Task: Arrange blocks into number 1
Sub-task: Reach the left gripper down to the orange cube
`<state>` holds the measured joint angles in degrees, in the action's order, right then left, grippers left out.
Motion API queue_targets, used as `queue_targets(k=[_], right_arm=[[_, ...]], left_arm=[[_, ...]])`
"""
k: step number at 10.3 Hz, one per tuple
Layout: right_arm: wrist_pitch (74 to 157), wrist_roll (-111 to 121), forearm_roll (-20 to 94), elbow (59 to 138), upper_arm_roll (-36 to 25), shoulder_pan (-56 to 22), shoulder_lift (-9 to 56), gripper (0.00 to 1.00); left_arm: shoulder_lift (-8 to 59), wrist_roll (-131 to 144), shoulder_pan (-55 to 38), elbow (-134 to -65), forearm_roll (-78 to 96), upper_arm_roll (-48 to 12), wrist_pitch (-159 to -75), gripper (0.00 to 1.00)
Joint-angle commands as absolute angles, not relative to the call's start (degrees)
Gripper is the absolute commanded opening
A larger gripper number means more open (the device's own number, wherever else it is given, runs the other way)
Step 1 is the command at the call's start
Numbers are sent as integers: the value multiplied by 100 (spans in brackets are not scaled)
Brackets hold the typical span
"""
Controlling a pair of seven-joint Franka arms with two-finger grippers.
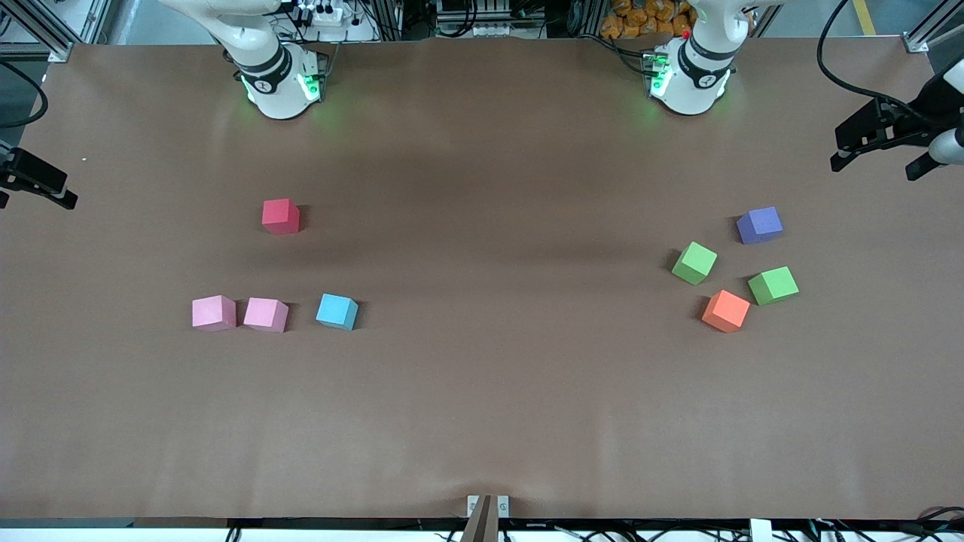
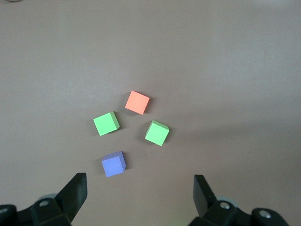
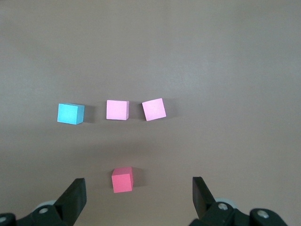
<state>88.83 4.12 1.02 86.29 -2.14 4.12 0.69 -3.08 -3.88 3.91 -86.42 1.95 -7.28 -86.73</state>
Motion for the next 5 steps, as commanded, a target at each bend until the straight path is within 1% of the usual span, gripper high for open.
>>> queue_targets(k=[1, 5], right_arm=[[8851, 431, 53, 8552, -176, 475, 123, 100], [8851, 431, 53, 8552, -176, 475, 123, 100]], left_arm=[[-316, -473, 395, -8595, 194, -729, -8578, 100], [-264, -308, 378, -8587, 158, -721, -8569, 100]])
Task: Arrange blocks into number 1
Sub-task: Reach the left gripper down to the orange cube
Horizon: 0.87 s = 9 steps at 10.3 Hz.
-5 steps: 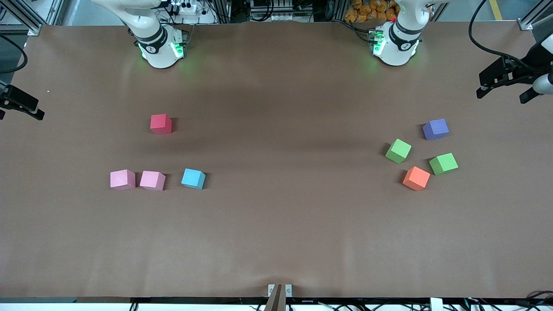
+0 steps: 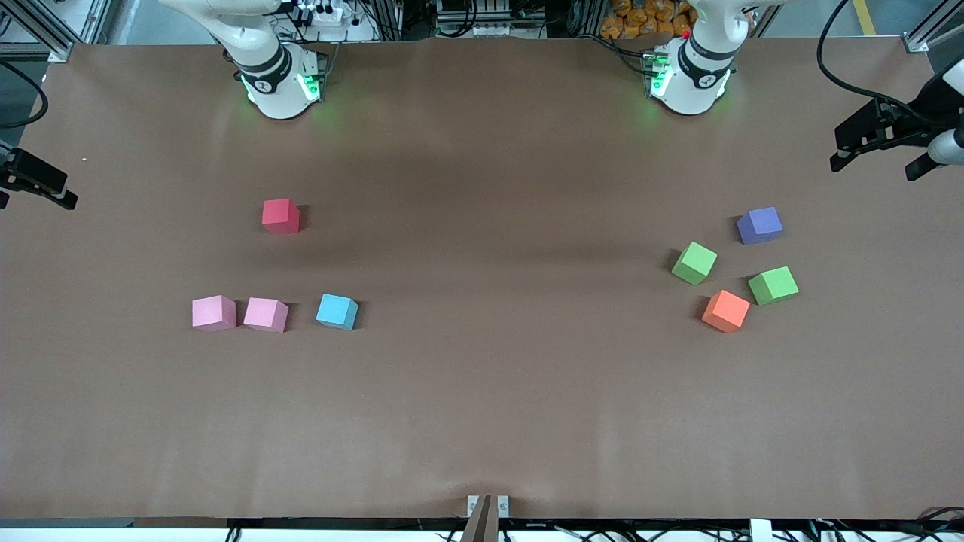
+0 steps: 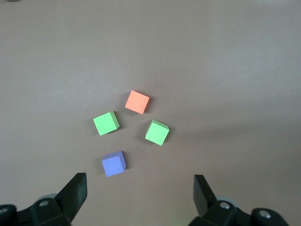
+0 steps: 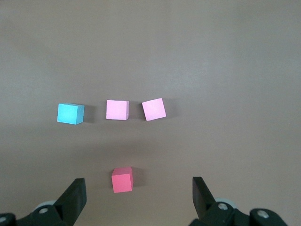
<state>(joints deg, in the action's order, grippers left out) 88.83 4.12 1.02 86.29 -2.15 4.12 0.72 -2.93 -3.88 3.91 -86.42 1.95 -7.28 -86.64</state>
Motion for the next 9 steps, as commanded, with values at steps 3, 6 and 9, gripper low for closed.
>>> queue_targets(k=[3, 6, 9], right_arm=[[8851, 422, 53, 8552, -176, 475, 123, 100], [8851, 422, 62, 8552, -184, 466, 123, 100], [8894, 422, 79, 8552, -176, 422, 158, 100]], left_arm=[[174, -45, 343, -8578, -147, -738, -8587, 100], [789, 52, 369, -8561, -114, -721, -8866, 100], [1536, 772, 387, -8534, -132, -686, -9334, 100]])
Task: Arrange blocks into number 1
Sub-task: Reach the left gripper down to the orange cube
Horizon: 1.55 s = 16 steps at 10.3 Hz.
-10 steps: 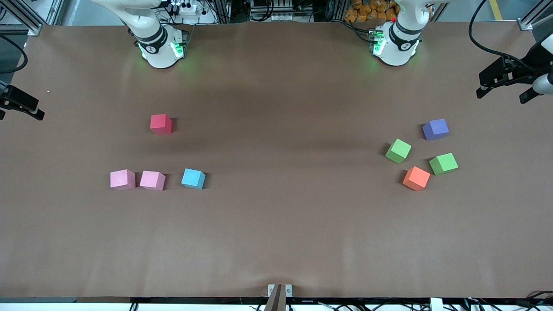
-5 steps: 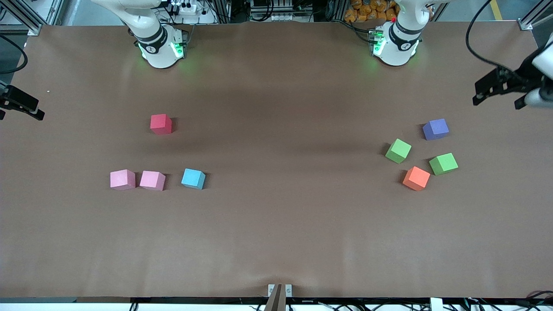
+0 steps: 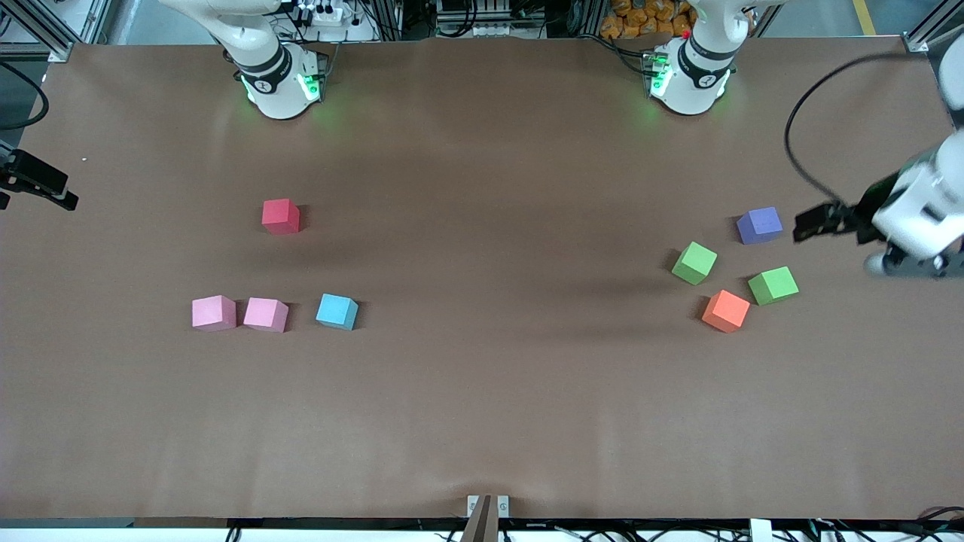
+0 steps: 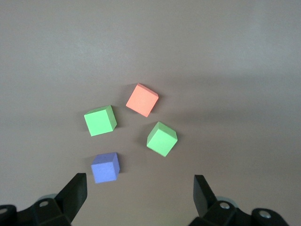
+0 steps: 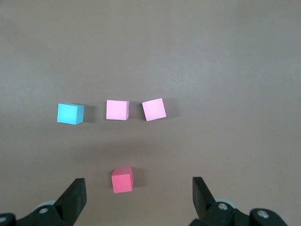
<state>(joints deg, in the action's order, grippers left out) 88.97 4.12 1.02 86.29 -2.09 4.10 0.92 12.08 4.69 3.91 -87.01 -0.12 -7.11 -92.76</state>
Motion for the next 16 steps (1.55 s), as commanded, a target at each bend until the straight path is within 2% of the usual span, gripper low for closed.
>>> queue_targets(k=[1, 4, 8, 12, 16], right_arm=[[8895, 413, 88, 8552, -167, 396, 193, 100], [8903, 396, 105, 8552, -167, 396, 202, 100], [8930, 396, 149, 8552, -158, 387, 324, 100], [9219, 387, 141, 8552, -158, 141, 509, 100], [9430, 387, 149, 8552, -158, -96, 650, 100]], left_arm=[[1729, 834, 430, -8534, -141, -659, -9482, 100], [2118, 896, 666, -8630, -158, -528, -9876, 100], [2049, 1713, 720, -9972, -167, -527, -11211, 100], [2039, 2705, 721, -11002, -167, -527, -12521, 100], [2214, 4162, 528, -11100, -123, -571, -12937, 100]])
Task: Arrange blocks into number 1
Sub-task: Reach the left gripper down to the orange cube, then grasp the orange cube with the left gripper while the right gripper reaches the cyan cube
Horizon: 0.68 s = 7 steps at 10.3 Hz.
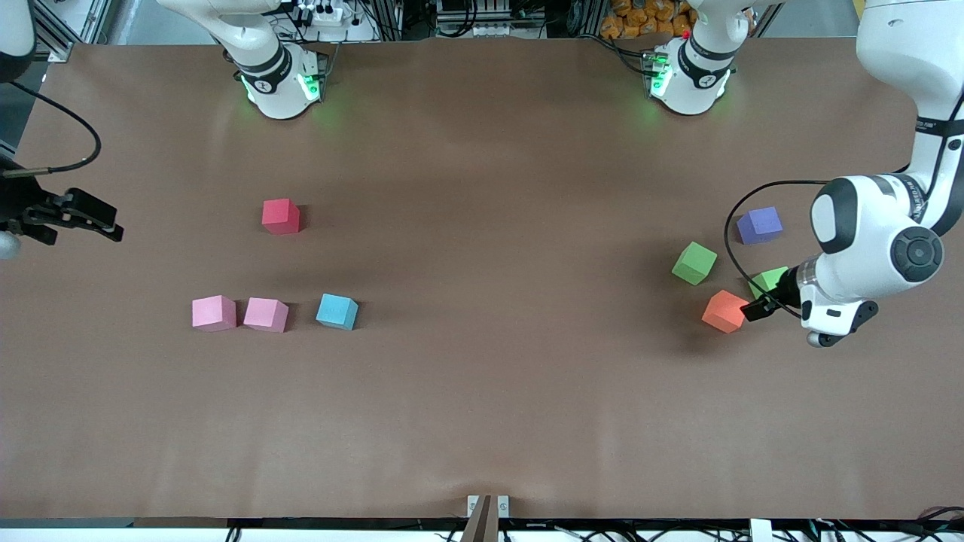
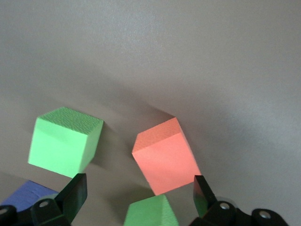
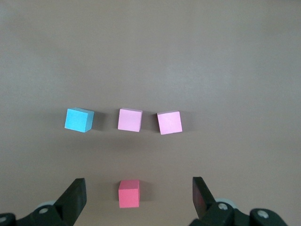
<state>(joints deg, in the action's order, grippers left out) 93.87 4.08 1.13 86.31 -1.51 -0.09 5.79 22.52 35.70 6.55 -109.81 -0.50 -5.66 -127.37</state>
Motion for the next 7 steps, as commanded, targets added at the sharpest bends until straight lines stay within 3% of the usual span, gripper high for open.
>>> queue_targets(k=[1, 7], right_arm=[[9518, 387, 149, 8552, -158, -166, 659, 100], [9975, 387, 141, 8552, -158, -658, 1001, 100]], left_arm=[[2302, 4575, 423, -11101, -123, -571, -13051, 100], [2715, 5458, 316, -11136, -167, -571, -13474, 100]])
